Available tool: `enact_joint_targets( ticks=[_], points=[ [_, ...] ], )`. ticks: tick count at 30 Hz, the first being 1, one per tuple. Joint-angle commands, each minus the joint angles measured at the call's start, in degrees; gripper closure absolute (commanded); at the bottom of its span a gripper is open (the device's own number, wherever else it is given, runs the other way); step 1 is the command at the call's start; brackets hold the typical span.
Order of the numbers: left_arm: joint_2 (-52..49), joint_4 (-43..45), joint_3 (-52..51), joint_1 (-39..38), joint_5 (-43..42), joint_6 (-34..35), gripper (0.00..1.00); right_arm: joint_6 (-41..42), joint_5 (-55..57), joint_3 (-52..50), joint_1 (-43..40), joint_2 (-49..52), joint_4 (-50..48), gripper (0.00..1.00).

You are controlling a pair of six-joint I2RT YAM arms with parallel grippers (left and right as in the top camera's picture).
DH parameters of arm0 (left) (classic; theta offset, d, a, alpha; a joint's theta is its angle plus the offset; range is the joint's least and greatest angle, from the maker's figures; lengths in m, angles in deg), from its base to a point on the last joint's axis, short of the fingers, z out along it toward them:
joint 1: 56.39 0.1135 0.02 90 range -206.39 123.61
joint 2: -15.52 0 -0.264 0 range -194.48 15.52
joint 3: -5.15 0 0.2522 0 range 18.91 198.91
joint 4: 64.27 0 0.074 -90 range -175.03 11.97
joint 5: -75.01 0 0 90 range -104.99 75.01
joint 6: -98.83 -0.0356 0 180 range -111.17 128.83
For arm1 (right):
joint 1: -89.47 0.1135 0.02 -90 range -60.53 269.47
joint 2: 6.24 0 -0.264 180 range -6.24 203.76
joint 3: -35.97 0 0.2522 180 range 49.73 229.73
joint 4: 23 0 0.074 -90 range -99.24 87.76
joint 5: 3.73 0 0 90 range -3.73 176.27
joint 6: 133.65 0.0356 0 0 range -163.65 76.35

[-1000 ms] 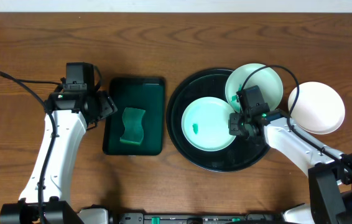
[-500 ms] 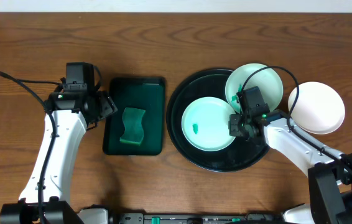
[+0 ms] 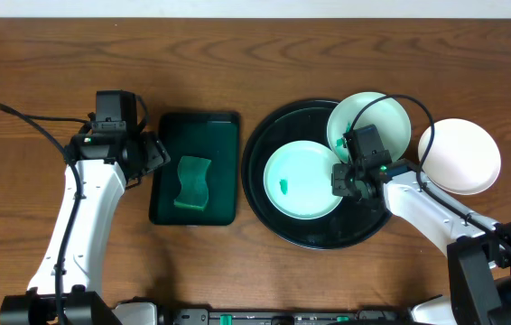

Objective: Clean dirty plates on tray and stack at the side
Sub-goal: 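Grip the lower pale green plate's rim with the right gripper and tilt it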

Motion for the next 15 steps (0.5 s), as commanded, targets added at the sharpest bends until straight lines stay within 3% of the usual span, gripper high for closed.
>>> enact_joint_targets(
  ticks=[1,10,15],
  points=[
    [0.13,-0.17,0.74,0.13,0.74,0.07,0.18,0.15,-0.04,-0.59,0.20,-0.55,-0.63,0.77],
    [0.13,-0.17,0.74,0.13,0.74,0.07,0.18,0.17,-0.09,-0.81,0.20,-0.55,0.68,0.81],
    [0.13,-0.17,0.74,0.13,0.74,0.07,0.18,0.20,-0.07,-0.83,0.20,-0.55,-1.09,0.98]
  ],
)
